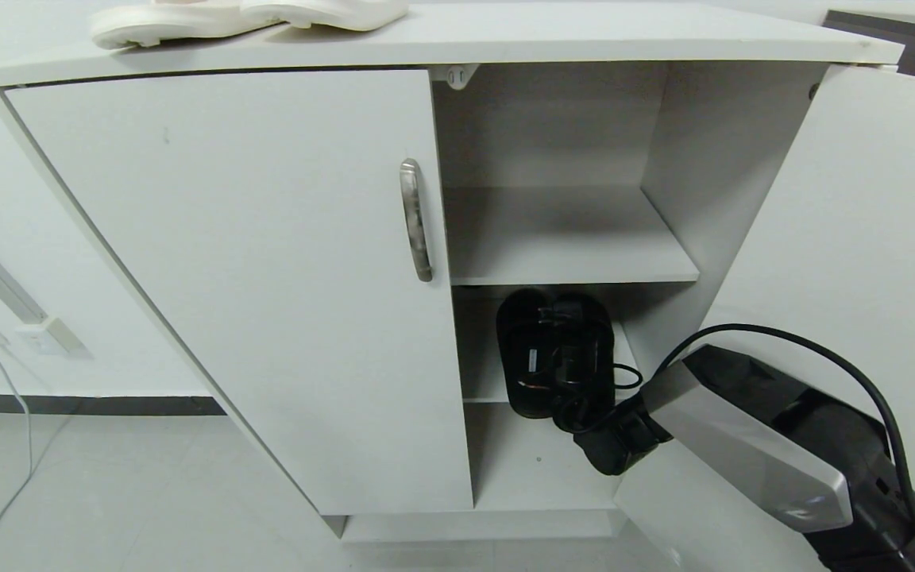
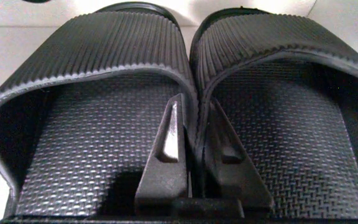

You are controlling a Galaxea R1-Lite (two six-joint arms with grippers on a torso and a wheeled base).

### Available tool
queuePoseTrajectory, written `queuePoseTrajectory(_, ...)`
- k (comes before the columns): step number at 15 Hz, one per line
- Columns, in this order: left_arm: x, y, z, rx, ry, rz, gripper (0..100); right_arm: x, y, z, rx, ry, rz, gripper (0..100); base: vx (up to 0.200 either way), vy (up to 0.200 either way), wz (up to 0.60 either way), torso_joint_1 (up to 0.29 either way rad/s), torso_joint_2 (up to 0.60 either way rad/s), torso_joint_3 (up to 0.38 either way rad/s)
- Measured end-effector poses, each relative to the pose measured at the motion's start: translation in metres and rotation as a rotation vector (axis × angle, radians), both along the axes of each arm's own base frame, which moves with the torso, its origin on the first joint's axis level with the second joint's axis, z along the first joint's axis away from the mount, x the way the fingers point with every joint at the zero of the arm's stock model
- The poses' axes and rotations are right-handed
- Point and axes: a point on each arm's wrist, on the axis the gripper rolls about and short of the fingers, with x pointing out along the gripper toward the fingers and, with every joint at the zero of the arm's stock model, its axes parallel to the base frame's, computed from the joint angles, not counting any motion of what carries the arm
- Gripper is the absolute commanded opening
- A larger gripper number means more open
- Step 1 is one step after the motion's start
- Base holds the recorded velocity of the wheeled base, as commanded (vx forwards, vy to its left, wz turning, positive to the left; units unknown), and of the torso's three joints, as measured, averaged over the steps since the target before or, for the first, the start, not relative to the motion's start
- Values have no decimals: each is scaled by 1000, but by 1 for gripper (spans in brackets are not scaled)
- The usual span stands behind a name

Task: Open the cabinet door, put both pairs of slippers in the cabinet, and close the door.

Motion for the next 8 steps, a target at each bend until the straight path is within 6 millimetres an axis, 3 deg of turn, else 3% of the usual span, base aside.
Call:
queuePoseTrajectory(4,0,0,0,-1,0,0,0,-3,-2,-6,-15,22,0,100,0,0,0,0,0,0)
queuePoseTrajectory(8,0,0,0,0,0,0,0,-23,-5,-5,-20,30,10,100,0,0,0,0,0,0)
